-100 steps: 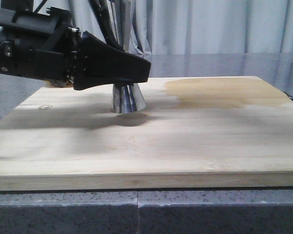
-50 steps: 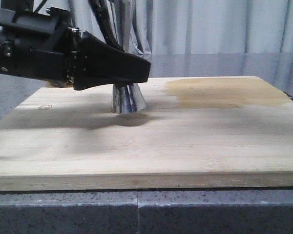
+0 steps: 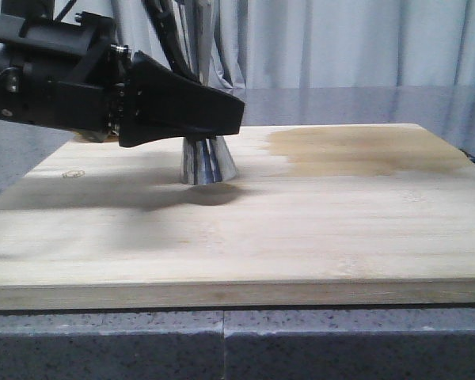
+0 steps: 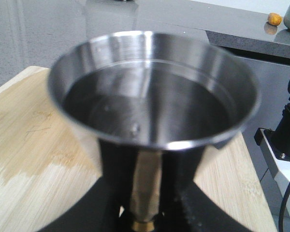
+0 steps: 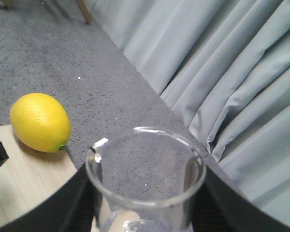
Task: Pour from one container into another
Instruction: 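Tip the beaker upright and lower it toward the board with the right gripper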
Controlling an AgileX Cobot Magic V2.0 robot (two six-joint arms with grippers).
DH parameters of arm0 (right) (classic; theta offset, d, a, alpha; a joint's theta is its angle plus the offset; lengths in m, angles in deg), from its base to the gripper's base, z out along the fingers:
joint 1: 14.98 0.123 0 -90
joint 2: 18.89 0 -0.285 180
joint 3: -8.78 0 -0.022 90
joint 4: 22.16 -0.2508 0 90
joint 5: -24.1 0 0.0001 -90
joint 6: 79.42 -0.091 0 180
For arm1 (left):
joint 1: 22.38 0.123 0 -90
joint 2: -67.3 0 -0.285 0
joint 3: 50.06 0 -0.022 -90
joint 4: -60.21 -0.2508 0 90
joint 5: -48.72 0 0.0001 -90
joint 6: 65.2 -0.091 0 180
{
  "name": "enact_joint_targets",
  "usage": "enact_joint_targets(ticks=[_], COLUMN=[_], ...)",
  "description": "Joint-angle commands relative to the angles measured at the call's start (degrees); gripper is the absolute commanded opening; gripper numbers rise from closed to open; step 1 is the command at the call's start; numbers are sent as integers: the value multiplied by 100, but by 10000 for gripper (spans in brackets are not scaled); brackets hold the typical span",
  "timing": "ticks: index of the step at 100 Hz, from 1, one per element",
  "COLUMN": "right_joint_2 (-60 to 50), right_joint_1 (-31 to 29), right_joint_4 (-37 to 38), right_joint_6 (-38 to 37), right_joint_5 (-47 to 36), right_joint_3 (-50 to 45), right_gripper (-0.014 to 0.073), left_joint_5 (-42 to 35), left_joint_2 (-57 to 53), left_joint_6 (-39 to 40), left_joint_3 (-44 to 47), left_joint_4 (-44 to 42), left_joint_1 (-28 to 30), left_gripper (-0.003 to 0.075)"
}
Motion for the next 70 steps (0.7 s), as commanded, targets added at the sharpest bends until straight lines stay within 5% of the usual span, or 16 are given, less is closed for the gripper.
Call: enact_joint_targets(ticks=[1, 70], right_joint_2=[-156, 978], right_joint_1=[-353, -2750], right_joint_4=[-25, -565], right_joint_6=[-359, -448], right_joint_5=[-390, -4443], right_joint_3=[204, -76], right_gripper=[162, 162], left_joint_5=[-1153, -1153], left_joint_2=[-277, -277], left_joint_6=[61, 61], left_joint_3=[-153, -153], left_joint_4=[136, 136], left_joint_1=[-48, -48], left_gripper=[-1, -1])
